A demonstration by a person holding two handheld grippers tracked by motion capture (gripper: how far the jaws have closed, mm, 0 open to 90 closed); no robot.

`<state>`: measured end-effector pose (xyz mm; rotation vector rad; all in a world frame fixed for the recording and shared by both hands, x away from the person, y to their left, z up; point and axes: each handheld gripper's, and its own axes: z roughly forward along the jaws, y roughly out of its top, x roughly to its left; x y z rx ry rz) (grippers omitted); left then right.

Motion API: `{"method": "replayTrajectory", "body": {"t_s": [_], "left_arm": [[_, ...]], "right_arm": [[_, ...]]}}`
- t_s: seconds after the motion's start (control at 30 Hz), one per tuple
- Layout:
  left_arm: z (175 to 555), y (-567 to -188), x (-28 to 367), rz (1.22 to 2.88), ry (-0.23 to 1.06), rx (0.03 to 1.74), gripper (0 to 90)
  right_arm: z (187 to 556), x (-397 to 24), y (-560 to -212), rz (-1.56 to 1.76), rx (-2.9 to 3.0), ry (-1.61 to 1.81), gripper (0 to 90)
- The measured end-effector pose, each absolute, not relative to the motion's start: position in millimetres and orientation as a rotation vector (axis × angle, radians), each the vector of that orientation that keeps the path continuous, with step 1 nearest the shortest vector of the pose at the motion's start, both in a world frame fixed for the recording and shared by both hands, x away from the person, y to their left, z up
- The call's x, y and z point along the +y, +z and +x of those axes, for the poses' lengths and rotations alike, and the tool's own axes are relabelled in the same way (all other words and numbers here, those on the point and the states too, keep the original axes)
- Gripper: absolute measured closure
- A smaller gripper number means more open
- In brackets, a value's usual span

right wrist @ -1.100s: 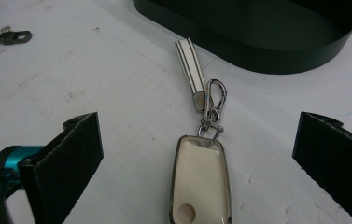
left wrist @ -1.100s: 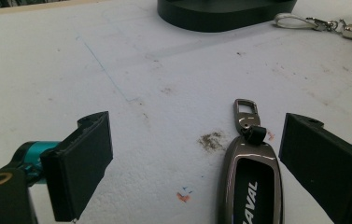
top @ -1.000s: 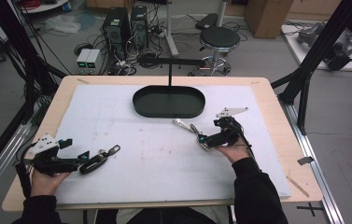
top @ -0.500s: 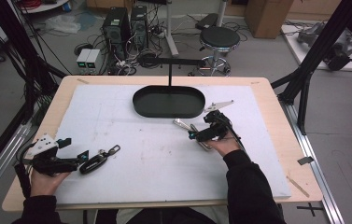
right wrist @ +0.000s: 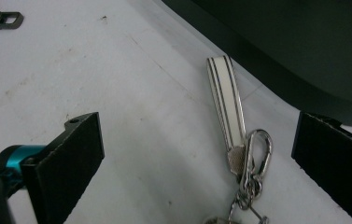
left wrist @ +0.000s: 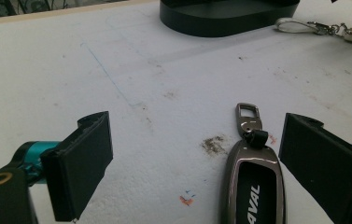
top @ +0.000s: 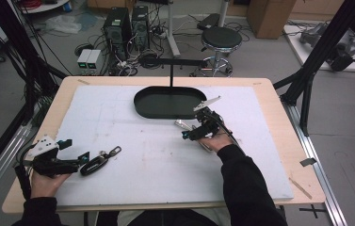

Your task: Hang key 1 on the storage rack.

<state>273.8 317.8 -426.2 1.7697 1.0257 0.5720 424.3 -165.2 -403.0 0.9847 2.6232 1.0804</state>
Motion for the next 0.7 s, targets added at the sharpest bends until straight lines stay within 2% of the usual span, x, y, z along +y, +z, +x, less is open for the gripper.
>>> {"method": "replayTrajectory", "body": {"t_s": [0.07,0.4,0.5,0.7], "left_arm": [[273.5,-426.1,317.5,1.77,0.573,1.024,10.2],[273.7,-426.3,318.1,1.772,0.566,1.024,10.2],[274.2,-426.8,318.3,1.776,0.559,1.023,10.2],[274.4,-426.8,318.7,1.774,0.56,1.024,10.2]], "right_arm": [[427.6,-160.5,-402.2,0.956,2.645,1.071,4.3],[446.4,-143.2,-407.4,0.925,2.718,0.955,7.4],[450.1,-139.8,-413.2,0.896,2.788,0.935,19.4],[455.4,-137.4,-421.9,0.935,2.796,0.857,24.1]]}}
